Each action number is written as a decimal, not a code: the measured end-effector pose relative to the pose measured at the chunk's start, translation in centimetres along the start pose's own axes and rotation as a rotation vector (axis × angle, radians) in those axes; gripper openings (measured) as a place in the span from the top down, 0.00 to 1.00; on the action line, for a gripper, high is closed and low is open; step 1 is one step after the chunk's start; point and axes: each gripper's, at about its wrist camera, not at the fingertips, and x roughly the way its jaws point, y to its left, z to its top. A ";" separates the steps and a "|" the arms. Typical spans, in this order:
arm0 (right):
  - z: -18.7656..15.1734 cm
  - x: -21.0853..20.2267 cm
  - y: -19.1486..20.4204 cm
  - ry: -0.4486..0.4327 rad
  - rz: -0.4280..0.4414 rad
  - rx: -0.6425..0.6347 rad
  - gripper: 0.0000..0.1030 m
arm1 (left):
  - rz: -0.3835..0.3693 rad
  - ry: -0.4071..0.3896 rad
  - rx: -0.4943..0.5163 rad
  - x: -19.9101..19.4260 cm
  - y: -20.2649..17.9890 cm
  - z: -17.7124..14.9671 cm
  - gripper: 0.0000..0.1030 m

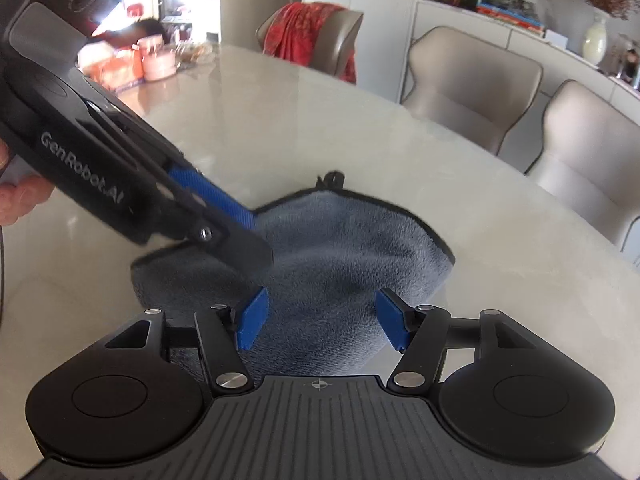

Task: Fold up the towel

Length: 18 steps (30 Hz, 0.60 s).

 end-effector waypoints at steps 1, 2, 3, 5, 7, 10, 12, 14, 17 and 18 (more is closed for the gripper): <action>-0.1 0.4 -0.1 0.010 0.002 -0.008 0.40 | 0.008 0.005 0.000 0.4 0.2 -0.1 0.63; -0.3 0.6 0.0 0.009 0.004 -0.018 0.39 | 0.001 0.002 0.002 0.4 0.4 -0.2 0.63; -0.5 0.6 0.0 0.005 0.007 -0.024 0.39 | 0.002 0.007 0.008 0.4 0.4 -0.3 0.63; -0.6 0.5 0.0 0.004 0.016 -0.023 0.39 | 0.017 0.016 0.029 0.1 0.1 -0.2 0.62; -0.4 0.3 -0.2 0.001 0.021 -0.038 0.39 | 0.029 -0.014 0.062 -0.5 -0.3 0.3 0.62; 0.6 -0.2 -1.1 -0.044 -0.002 -0.035 0.39 | 0.025 -0.080 0.074 -1.4 -0.5 1.2 0.57; 1.2 0.0 -2.1 -0.063 -0.001 0.002 0.38 | 0.035 -0.094 0.069 -1.0 -0.4 1.8 0.54; 1.5 0.6 -2.5 -0.054 -0.008 0.001 0.38 | 0.053 -0.083 0.070 0.0 -0.2 2.1 0.54; 1.6 1.7 -2.4 -0.005 -0.023 -0.024 0.38 | 0.075 -0.039 0.075 1.7 0.2 2.2 0.54; 1.5 2.0 -2.4 0.009 -0.021 -0.023 0.37 | 0.077 -0.037 0.080 1.9 0.4 2.2 0.54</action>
